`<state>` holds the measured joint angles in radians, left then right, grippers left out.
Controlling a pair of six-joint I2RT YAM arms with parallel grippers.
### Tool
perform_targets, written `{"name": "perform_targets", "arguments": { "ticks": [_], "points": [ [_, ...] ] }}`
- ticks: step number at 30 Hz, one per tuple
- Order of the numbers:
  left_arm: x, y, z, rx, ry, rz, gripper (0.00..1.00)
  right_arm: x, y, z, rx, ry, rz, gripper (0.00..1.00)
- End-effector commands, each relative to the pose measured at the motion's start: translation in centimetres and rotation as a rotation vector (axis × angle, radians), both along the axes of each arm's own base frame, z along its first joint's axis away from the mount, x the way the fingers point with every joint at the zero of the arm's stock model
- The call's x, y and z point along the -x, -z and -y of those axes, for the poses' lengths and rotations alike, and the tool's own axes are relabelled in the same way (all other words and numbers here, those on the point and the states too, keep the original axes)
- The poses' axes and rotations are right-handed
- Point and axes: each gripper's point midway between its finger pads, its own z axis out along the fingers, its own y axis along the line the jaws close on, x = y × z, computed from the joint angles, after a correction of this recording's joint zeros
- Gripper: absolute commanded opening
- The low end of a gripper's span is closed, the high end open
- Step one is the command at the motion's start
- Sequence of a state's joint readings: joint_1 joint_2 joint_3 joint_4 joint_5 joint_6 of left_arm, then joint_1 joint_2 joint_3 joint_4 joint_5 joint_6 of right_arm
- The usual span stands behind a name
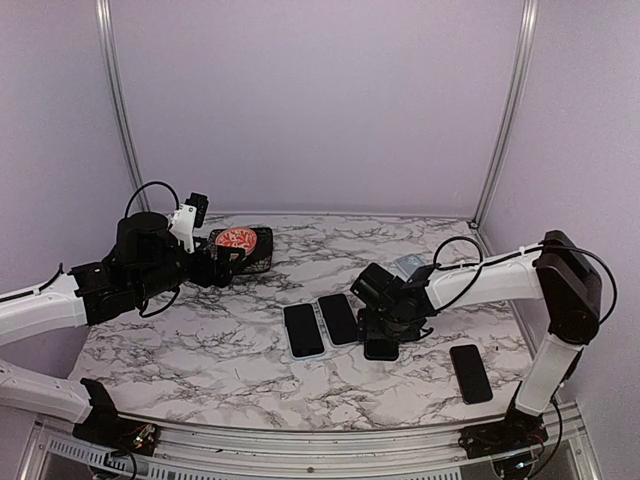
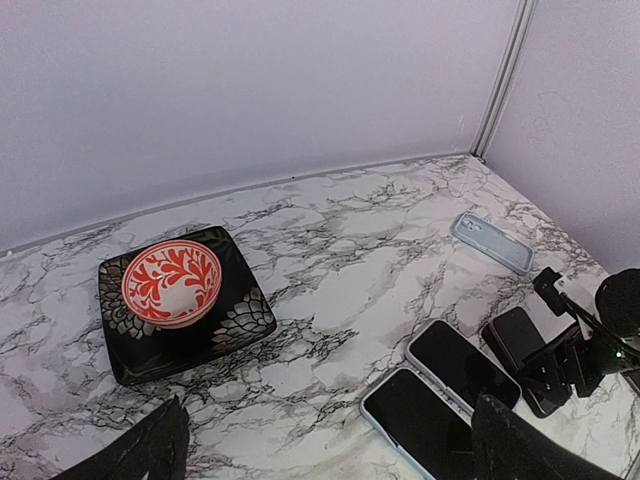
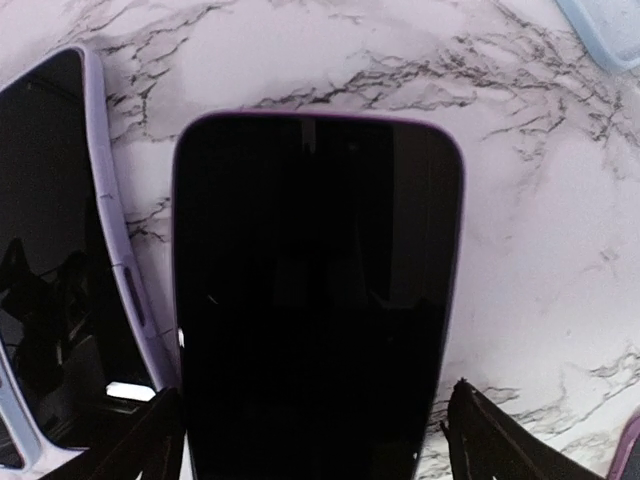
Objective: Put the phone into the phone case
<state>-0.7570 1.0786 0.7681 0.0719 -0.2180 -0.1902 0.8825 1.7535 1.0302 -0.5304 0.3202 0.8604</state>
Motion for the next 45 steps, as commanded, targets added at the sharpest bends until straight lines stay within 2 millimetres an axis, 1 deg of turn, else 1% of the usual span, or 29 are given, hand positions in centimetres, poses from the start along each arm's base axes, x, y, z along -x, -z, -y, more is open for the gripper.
{"name": "perform_targets", "arguments": {
  "ticks": [1, 3, 4, 9, 13, 16, 19, 22, 25, 27, 32, 35, 37, 40, 42, 45],
  "points": [
    [-0.3, -0.5, 0.0, -0.008, 0.001, 0.001, 0.99, 2.5, 1.1, 0.6, 0.093, -0.062, -0.15, 0.92],
    [-0.3, -0.7, 0.1, -0.004, 0.005, 0.004, 0.99, 2.4, 1.1, 0.8, 0.1, -0.068, -0.177, 0.98],
    [-0.2, -0.8, 0.1, -0.002, 0.01, 0.005, 0.99, 2.5, 1.3, 0.6, 0.093, -0.074, -0.189, 0.99],
    [-0.1, -0.8, 0.0, 0.0, 0.008, 0.009, 0.99, 2.8, 2.8, 0.9, 0.075, -0.078, -0.254, 0.98],
    [-0.2, -0.8, 0.1, 0.001, 0.01, 0.007, 0.99, 2.8, 2.7, -0.3, 0.006, -0.102, -0.265, 0.94],
    [-0.2, -0.9, 0.0, 0.001, 0.007, 0.01, 0.99, 2.9, 2.8, -0.4, -0.01, -0.112, -0.282, 0.88],
    [-0.2, -1.0, -0.1, 0.001, 0.005, 0.013, 0.99, 2.8, 2.6, 0.1, 0.009, -0.104, -0.276, 0.78],
    [-0.1, -1.0, 0.0, 0.002, 0.008, 0.013, 0.99, 2.4, 2.0, 0.6, 0.041, -0.089, -0.239, 0.68],
    [-0.1, -1.1, 0.0, 0.001, 0.009, 0.015, 0.99, 2.1, 1.2, -0.3, 0.015, -0.106, -0.206, 0.59],
    [-0.1, -1.0, 0.0, 0.0, 0.008, 0.014, 0.99, 1.8, 0.5, -0.8, -0.005, -0.114, -0.179, 0.5],
    [0.0, -1.3, -0.1, 0.011, 0.01, 0.019, 0.99, 0.6, -2.5, -1.1, -0.01, -0.111, -0.066, 0.39],
    [0.0, -1.5, 0.0, 0.018, 0.016, 0.022, 0.99, -0.3, -5.3, -2.3, -0.04, -0.133, 0.032, 0.32],
    [0.0, -1.6, -0.2, 0.022, 0.003, 0.025, 0.99, -1.1, -7.9, -4.0, -0.072, -0.191, 0.13, 0.3],
    [0.0, -2.2, -0.5, 0.042, -0.011, 0.046, 0.98, -2.4, -12.5, -7.2, -0.134, -0.267, 0.295, 0.27],
    [0.4, -2.7, -0.3, 0.074, 0.011, 0.063, 0.98, -3.1, -15.6, -9.6, -0.186, -0.321, 0.407, 0.26],
    [1.5, -3.7, 0.9, 0.169, 0.094, 0.074, 0.99, -3.1, -20.3, -14.0, -0.28, -0.428, 0.561, 0.26]
  ]
}}
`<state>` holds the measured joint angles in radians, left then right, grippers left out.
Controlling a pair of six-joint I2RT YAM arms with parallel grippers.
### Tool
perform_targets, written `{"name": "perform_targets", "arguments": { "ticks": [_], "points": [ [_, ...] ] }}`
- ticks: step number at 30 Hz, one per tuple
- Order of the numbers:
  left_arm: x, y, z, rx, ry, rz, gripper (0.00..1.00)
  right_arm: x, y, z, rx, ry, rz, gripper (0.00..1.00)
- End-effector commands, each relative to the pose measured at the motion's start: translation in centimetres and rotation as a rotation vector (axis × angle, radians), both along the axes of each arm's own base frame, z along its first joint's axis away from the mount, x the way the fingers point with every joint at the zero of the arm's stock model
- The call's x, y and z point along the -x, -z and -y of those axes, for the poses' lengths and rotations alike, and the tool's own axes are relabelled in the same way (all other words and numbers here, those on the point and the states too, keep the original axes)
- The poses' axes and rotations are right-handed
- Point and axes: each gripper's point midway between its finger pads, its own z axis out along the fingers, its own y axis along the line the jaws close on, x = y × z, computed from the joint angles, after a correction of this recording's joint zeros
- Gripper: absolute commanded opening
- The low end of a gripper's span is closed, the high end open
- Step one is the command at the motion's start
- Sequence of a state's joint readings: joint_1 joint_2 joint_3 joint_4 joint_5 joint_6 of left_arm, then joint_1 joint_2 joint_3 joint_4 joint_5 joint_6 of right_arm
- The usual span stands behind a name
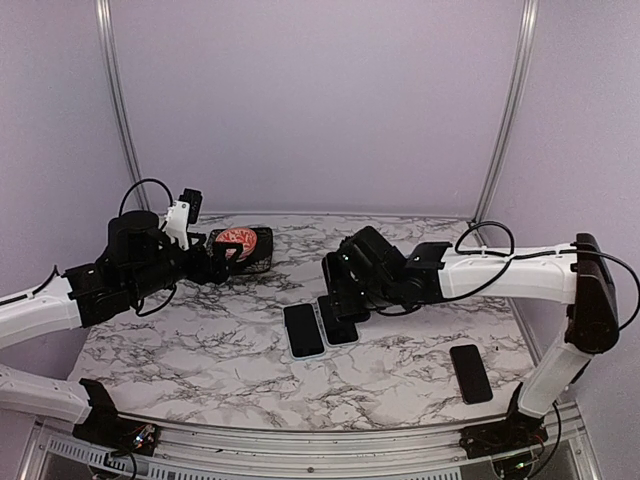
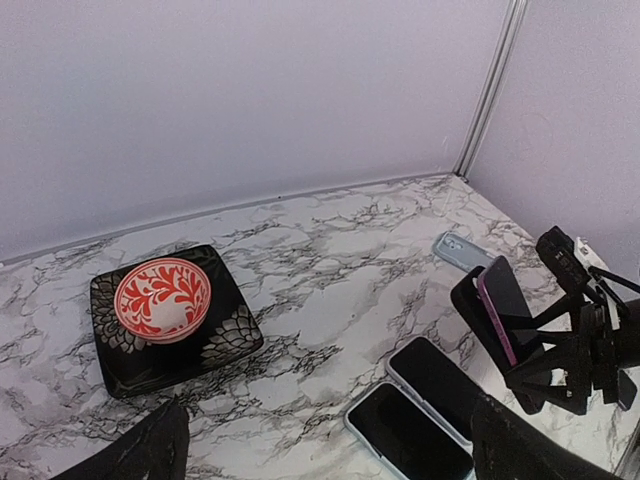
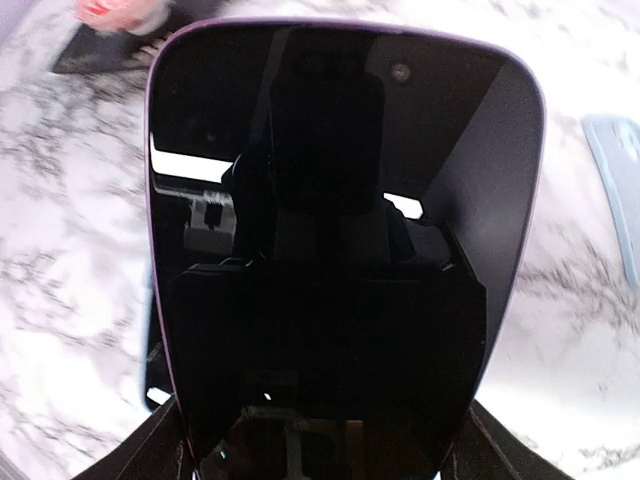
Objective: Put the phone into the phone case
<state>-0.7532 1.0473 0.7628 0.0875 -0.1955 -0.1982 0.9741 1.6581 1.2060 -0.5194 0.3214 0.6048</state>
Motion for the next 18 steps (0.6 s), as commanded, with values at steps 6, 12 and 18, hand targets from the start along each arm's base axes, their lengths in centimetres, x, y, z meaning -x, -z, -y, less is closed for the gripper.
{"name": "perform_targets", "arguments": {
  "ticks": [6, 12, 18],
  "points": [
    [2.9, -3.4, 3.6, 0.284, 0.247, 0.009, 0.99, -0.4, -18.0, -14.3, -0.428, -0.324, 0.525, 0.26],
    [3.5, -4.4, 4.2, 0.362, 0.289, 0.01, 0.99, 1.7, -19.9, -18.2, -0.476, -0.455, 0.574, 0.26],
    [3.1, -4.9, 3.2, 0.375, 0.243, 0.041, 0.95, 3.5, -20.2, -19.3, -0.487, -0.534, 0.594, 0.26]
  ]
}}
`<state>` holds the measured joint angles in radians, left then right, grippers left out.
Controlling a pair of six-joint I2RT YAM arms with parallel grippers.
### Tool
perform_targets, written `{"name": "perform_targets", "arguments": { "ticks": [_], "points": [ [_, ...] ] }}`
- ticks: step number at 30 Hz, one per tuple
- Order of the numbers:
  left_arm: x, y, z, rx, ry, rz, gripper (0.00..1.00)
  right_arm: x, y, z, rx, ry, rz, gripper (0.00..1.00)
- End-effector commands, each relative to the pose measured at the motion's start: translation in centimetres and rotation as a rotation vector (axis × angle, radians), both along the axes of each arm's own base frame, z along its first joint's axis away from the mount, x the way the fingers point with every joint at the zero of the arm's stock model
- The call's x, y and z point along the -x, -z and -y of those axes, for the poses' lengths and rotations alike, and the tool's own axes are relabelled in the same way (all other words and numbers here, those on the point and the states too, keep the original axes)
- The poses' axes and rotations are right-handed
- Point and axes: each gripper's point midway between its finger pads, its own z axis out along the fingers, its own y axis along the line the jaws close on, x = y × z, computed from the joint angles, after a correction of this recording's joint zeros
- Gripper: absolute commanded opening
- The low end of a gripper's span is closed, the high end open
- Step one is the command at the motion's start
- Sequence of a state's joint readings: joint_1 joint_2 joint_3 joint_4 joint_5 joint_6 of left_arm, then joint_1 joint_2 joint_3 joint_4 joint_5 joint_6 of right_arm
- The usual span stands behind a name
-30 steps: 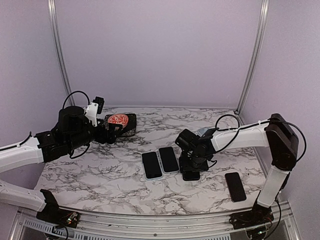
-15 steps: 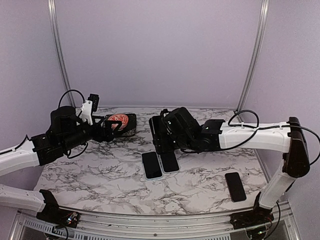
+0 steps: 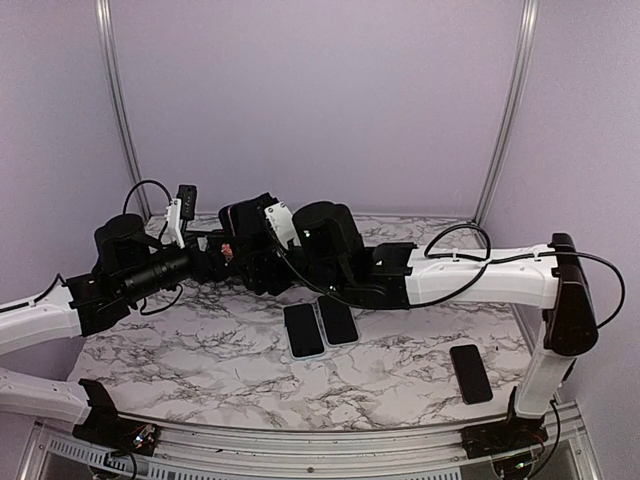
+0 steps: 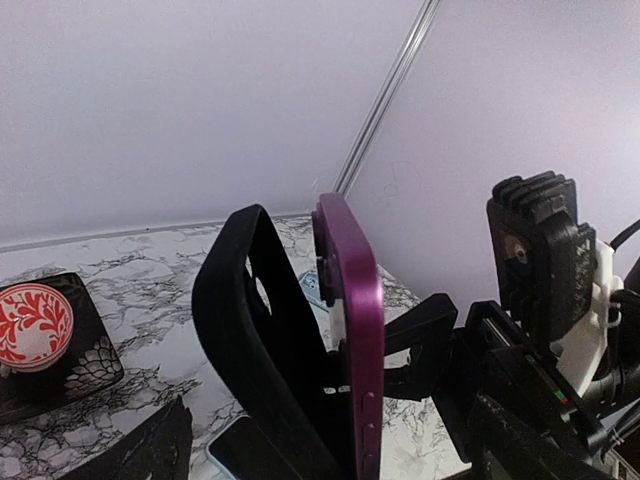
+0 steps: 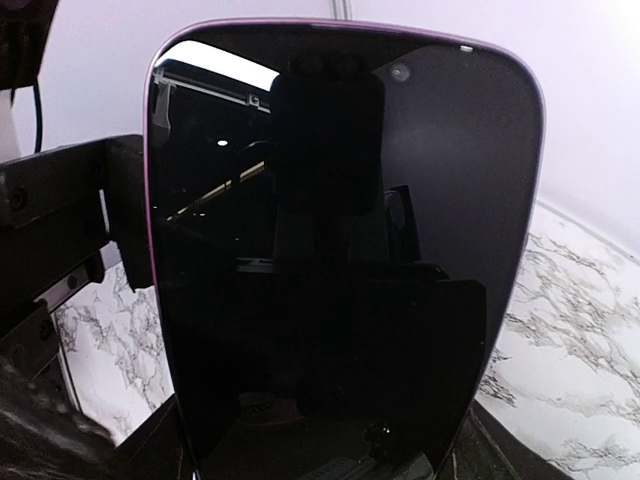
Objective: Put the phone into the phone case
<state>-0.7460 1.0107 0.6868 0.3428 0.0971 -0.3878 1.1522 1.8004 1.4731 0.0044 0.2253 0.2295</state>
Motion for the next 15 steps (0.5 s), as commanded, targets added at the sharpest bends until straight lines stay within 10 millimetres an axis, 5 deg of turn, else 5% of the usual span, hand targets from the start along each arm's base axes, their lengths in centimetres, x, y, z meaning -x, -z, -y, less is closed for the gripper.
{"name": "perform_targets", "arguments": {
  "ticks": [1, 11, 15],
  "points": [
    [0.0, -1.2, -0.6, 0.049, -0.018, 0.036, 0.91, 1.8, -5.8, -1.7, -0.137, -0.083, 0.111, 0.26],
    [-0.1, -1.0, -0.8, 0.035, -0.027, 0.044, 0.04, 2.2, -6.2, -1.7, -0.138, -0.108, 0.137, 0.26],
    [0.2, -1.0, -0.5, 0.029, -0.002, 0.054, 0.0, 2.3, -6.3, -0.7, -0.135, -0.099, 0.148, 0.39]
  ]
}}
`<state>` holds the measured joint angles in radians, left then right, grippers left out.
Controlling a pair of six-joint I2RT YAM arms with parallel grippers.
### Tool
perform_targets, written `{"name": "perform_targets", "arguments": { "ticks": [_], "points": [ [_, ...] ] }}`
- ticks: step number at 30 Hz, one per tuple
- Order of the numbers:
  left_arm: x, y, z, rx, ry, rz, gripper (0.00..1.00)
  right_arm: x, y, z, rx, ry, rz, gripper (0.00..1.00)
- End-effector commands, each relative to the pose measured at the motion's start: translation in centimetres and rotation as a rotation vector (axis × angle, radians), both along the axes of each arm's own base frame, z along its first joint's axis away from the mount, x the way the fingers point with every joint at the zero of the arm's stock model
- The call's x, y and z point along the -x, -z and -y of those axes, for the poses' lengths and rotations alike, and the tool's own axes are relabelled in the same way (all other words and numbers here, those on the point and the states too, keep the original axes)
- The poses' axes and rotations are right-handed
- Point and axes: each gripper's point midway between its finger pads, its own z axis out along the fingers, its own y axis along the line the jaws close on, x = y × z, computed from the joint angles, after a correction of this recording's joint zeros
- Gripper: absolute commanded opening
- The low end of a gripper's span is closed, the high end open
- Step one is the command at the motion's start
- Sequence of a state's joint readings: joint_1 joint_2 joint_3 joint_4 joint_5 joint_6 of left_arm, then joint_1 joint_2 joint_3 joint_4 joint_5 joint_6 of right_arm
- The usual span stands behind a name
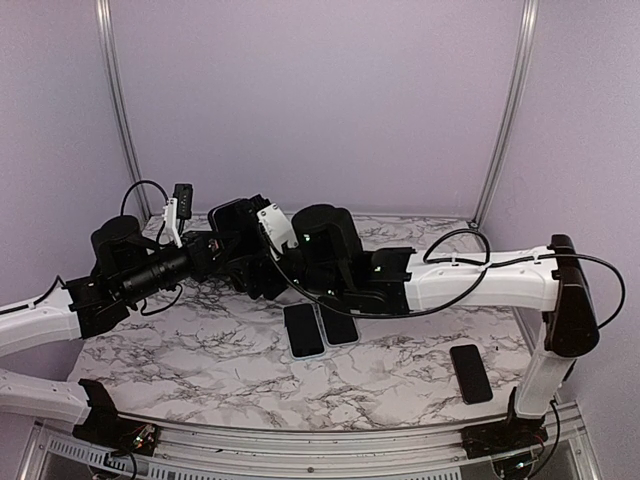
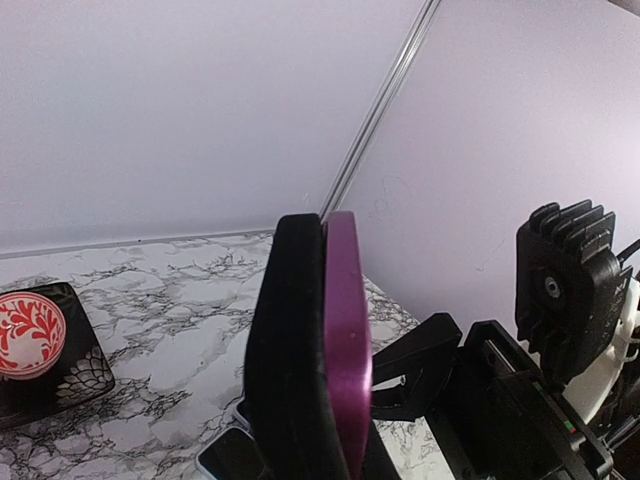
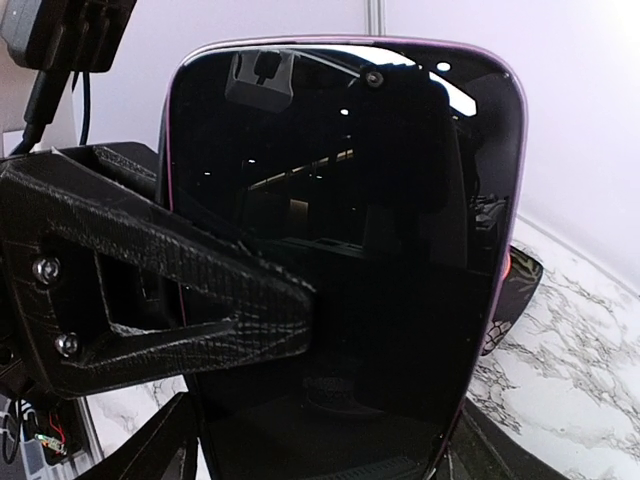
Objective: Put the phone into the phone case
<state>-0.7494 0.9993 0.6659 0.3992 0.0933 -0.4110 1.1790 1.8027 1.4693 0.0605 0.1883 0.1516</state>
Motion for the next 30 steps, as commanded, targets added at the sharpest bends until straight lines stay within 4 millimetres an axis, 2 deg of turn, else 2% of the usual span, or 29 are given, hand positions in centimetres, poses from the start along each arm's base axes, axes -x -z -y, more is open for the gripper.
{"name": "perform_targets", "arguments": {
  "ticks": [1, 3, 6, 8, 12, 15, 18, 20, 22, 25, 27, 30],
  "points": [
    [0.1, -0.3, -0.3, -0.021, 0.007, 0.042, 0.0, 0.4, -5.3, 1.1, -0.129, -0.016, 0.072, 0.46],
    [0.4, -0.4, -0.1, -0.028, 0.028, 0.055, 0.0, 0.0, -4.9, 2.1, -0.117, -0.011, 0.063, 0.64],
    [0.9, -0.9, 0.0, -0.036, 0.054, 0.085, 0.0, 0.2, -4.1, 3.8, -0.099, -0.062, 0.034, 0.81],
    [1.4, -1.3, 0.2, -0.044, 0.077, 0.114, 0.0, 0.9, -3.8, 5.4, -0.1, -0.126, 0.019, 0.88],
    [3.2, -2.1, 1.1, -0.055, 0.191, 0.187, 0.0, 3.0, -5.5, 8.9, -0.149, -0.256, 0.081, 0.99],
    [5.8, -2.8, 2.4, -0.05, 0.345, 0.255, 0.0, 4.5, -7.0, 9.6, -0.186, -0.32, 0.18, 0.99],
    [9.1, -3.4, 3.2, -0.067, 0.475, 0.369, 0.0, 6.0, -8.5, 8.1, -0.157, -0.455, 0.21, 0.99],
    [10.3, -3.4, 3.2, -0.091, 0.493, 0.447, 0.0, 7.1, -9.4, 7.3, -0.167, -0.545, 0.211, 0.98],
    [11.1, -3.6, 3.0, -0.094, 0.505, 0.483, 0.0, 8.1, -9.6, 6.7, -0.176, -0.626, 0.21, 0.94],
    [12.0, -3.5, 3.2, -0.1, 0.539, 0.515, 0.0, 8.2, -9.2, 6.1, -0.17, -0.652, 0.182, 0.86],
    [12.1, -3.2, 3.5, -0.1, 0.554, 0.503, 0.0, 8.4, -8.9, 5.7, -0.164, -0.674, 0.164, 0.77],
    [12.1, -3.2, 3.5, -0.099, 0.556, 0.5, 0.0, 9.1, -8.7, 5.4, -0.168, -0.723, 0.126, 0.71]
  ]
}}
